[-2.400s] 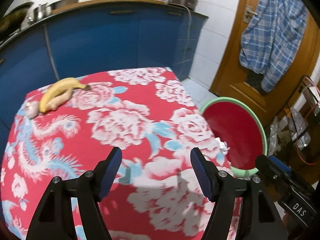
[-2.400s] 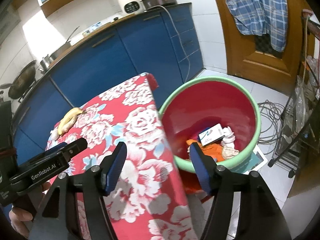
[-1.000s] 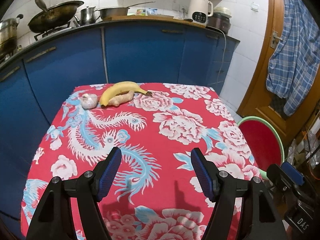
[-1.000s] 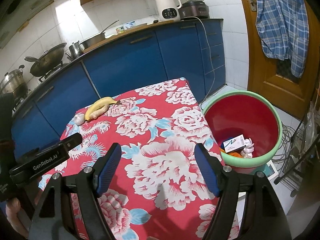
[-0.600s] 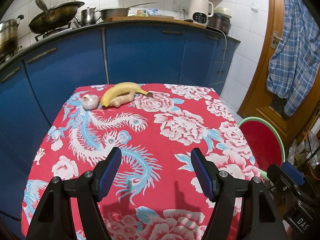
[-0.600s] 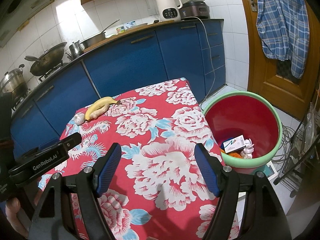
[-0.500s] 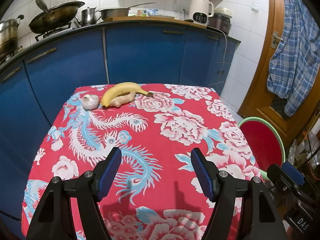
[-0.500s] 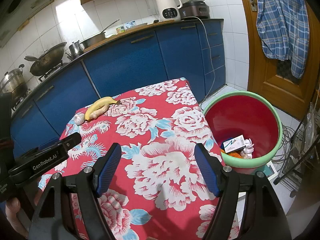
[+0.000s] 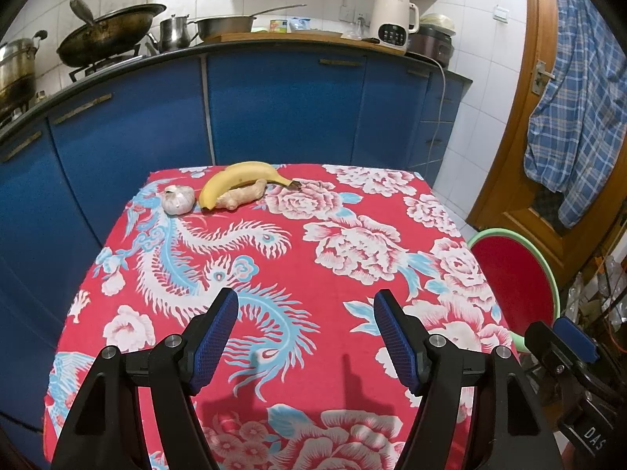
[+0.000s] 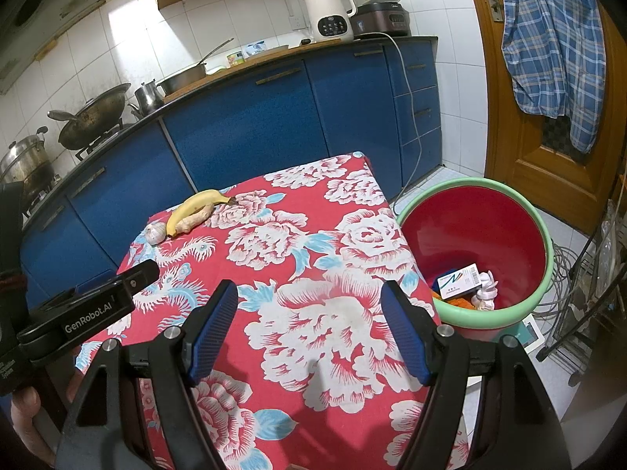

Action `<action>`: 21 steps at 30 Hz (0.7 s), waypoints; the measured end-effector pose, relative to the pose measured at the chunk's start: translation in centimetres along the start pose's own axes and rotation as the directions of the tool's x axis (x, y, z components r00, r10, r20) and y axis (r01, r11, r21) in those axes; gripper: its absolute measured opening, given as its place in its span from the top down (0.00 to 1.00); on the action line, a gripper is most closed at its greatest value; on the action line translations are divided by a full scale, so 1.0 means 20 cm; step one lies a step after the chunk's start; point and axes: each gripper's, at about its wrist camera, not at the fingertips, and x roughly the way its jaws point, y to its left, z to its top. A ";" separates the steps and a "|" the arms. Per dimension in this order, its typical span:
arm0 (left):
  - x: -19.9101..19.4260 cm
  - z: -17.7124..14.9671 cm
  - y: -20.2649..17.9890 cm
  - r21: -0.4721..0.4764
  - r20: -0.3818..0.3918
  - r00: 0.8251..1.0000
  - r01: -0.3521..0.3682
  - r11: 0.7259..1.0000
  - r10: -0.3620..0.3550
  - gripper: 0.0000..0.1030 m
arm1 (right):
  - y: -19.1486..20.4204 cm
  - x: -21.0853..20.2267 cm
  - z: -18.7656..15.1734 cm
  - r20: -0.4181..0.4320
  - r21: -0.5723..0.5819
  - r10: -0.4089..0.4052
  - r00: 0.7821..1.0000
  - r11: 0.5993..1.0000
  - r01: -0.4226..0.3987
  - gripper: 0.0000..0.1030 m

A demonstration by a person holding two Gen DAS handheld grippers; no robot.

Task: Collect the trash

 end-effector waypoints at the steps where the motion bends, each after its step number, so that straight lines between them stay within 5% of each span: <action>1: 0.00 0.00 0.00 -0.001 0.001 1.000 0.000 1.000 0.000 0.29 | 0.00 0.00 0.00 0.000 0.000 0.000 1.000 1.000 0.000 0.27; 21: -0.01 0.00 0.00 0.000 0.005 1.000 -0.003 1.000 0.003 0.29 | 0.00 0.00 0.00 0.000 0.000 0.000 1.000 1.000 0.000 0.27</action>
